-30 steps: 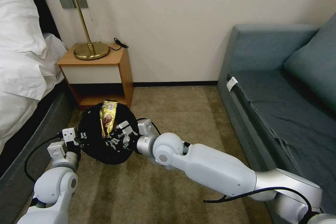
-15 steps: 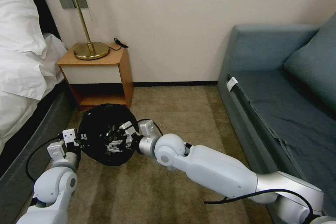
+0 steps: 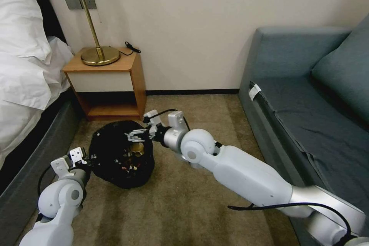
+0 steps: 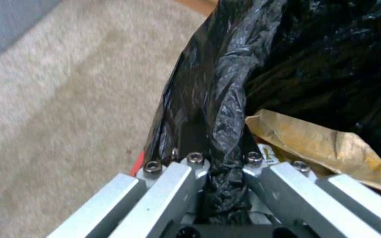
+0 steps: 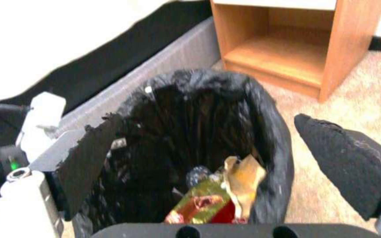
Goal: Pick up the trash bin, then pick up the garbage on the floor and place it into the trash bin.
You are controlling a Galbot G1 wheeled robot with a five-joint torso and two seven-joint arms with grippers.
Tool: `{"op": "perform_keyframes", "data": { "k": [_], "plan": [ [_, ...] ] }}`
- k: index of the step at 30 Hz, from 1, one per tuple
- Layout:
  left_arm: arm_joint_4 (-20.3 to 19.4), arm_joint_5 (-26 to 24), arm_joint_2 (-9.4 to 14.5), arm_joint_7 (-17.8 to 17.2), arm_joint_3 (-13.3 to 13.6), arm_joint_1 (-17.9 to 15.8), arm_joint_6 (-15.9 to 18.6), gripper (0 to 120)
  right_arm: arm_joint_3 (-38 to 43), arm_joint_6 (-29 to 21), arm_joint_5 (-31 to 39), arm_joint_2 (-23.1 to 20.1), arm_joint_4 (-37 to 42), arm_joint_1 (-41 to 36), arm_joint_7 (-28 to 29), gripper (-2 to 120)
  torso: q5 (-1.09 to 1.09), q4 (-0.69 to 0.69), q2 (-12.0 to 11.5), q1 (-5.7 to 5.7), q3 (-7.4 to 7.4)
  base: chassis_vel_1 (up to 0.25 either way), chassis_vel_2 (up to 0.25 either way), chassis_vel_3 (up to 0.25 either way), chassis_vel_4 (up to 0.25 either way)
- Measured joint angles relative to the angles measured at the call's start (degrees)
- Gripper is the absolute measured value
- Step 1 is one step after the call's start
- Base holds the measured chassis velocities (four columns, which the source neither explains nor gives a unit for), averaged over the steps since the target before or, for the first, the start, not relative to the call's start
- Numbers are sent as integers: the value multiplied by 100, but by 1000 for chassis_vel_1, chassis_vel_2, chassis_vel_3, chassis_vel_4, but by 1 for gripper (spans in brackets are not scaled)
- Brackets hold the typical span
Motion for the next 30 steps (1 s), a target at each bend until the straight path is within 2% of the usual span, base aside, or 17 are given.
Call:
{"op": "perform_keyframes", "data": {
  "k": [1, 5, 10, 13, 14, 15, 16, 17, 18, 19, 21, 22, 27, 28, 29, 30],
  "plan": [
    [35, -241, 1, -124, -2, -28, 76, 1, 26, 0, -97, -35, 25, -165, -15, 100, 0, 0, 0, 0, 0, 0, 0, 0, 0],
    [57, -448, -1, -226, -7, -50, 137, 1, 32, 0, -161, -47, 35, -253, -38, 100, 0, 0, 0, 0, 0, 0, 0, 0, 0],
    [146, -559, -1, -285, -24, -64, 187, 1, 33, 0, -199, -66, 46, -306, -62, 100, 0, 1, 0, 0, 0, 0, 0, 0, 0],
    [197, -548, 2, -291, -26, -70, 203, 6, 39, 0, -206, -57, 49, -329, -64, 100, 0, 1, 0, 0, 0, 0, 0, 0, 0],
    [226, -523, 2, -290, -26, -76, 207, 13, 45, 0, -213, -49, 49, -346, -64, 100, -1, 1, 0, 0, 0, 0, 0, 0, 0],
    [226, -523, 2, -290, -26, -76, 207, 13, 45, 0, -213, -49, 49, -346, -64, 100, -1, 1, 0, 0, 0, 0, 0, 0, 0],
    [238, -469, 4, -290, -24, -77, 209, 19, 45, 0, -217, -47, 49, -360, -66, 100, 0, 1, 0, 0, 0, 0, 0, 0, 0],
    [238, -469, 4, -290, -24, -77, 209, 19, 45, 0, -217, -47, 49, -360, -66, 100, 0, 1, 0, 0, 0, 0, 0, 0, 0],
    [237, -417, 13, -286, -21, -70, 212, 27, 43, 0, -220, -48, 50, -369, -66, 100, 0, 1, 0, 0, -1, 0, 0, 0, 0],
    [237, -417, 13, -286, -21, -70, 212, 27, 43, 0, -220, -48, 50, -369, -66, 100, 0, 1, 0, 0, -1, 0, 0, 0, 0],
    [234, -365, 21, -278, -15, -62, 219, 39, 38, 1, -221, -39, 49, -386, -66, 100, 0, 1, 0, 0, 0, 0, 0, 0, 0],
    [234, -365, 21, -278, -15, -62, 219, 39, 38, 1, -221, -39, 49, -386, -66, 100, 0, 1, 0, 0, 0, 0, 0, 0, 0],
    [230, -146, 34, -247, -17, -19, 204, 59, 67, 4, -220, -30, 45, -426, -67, 100, 0, 1, 0, 0, 0, 0, 0, 0, 0],
    [230, -146, 34, -247, -17, -19, 204, 59, 67, 4, -220, -30, 45, -426, -67, 100, 0, 1, 0, 0, 0, 0, 0, 0, 0],
    [232, 7, 35, -218, -22, 2, 154, 66, 99, 7, -220, -21, 30, -433, -67, 100, 0, 1, 0, 0, 0, 0, 0, 0, 0],
    [269, 474, 35, -126, -37, 47, -22, 72, 170, 13, -221, -1, 3, -447, -68, 100, -1, 1, 0, 0, 0, 0, 0, 0, 0]
  ]
}}
